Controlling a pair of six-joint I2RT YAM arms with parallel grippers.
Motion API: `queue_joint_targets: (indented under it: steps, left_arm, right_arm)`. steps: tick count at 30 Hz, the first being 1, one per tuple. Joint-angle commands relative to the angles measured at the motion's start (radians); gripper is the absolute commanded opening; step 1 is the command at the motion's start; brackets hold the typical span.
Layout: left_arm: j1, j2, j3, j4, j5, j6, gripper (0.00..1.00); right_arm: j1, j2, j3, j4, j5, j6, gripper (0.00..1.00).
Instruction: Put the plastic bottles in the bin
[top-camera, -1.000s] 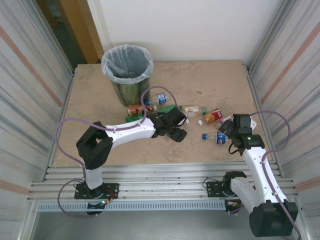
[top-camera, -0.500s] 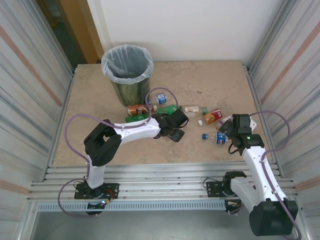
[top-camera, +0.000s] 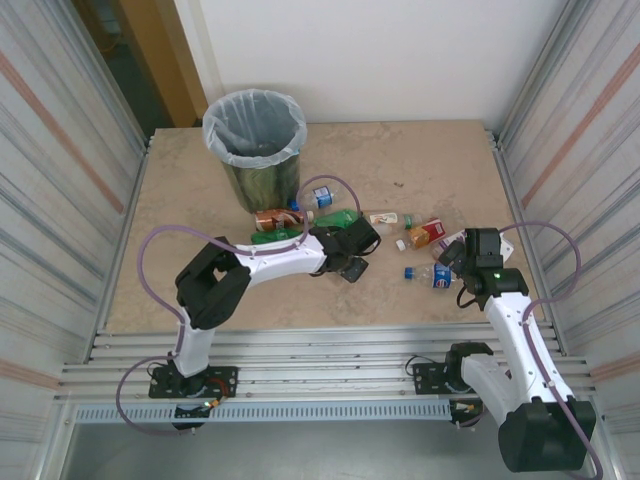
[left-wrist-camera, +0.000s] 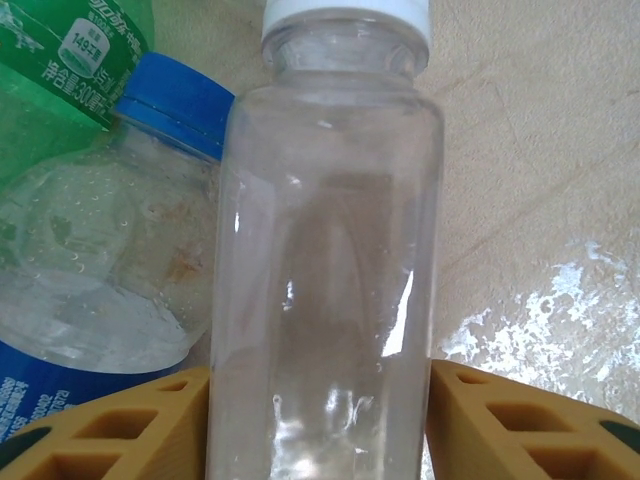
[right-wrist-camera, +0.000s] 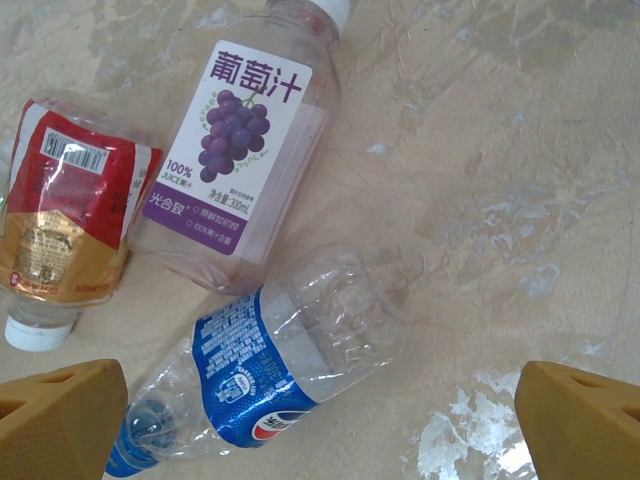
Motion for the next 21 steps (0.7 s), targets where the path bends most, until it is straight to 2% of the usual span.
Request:
queue_joint_targets:
  steps: [1, 15, 17, 21]
  left_arm:
    - [-0.005, 0.031, 0.031, -0.013, 0.005, 0.003, 0.54]
    - [-0.005, 0.066, 0.04, -0.015, 0.025, 0.002, 0.56]
    - [-0.005, 0.066, 0.04, -0.014, 0.028, 0.004, 0.54]
    - [-0.005, 0.058, 0.043, -0.024, 0.037, 0.007, 0.43]
  right_arm:
    - [0.009, -0.002, -0.013, -0.011, 0.027, 0.033, 0.98]
    - [0.009, 0.001, -0.012, -0.012, 0.028, 0.032, 0.98]
    - [0.008, 0.001, -0.009, -0.012, 0.028, 0.031, 0.98]
    - [0.008, 0.002, -0.005, -0.015, 0.029, 0.03, 0.98]
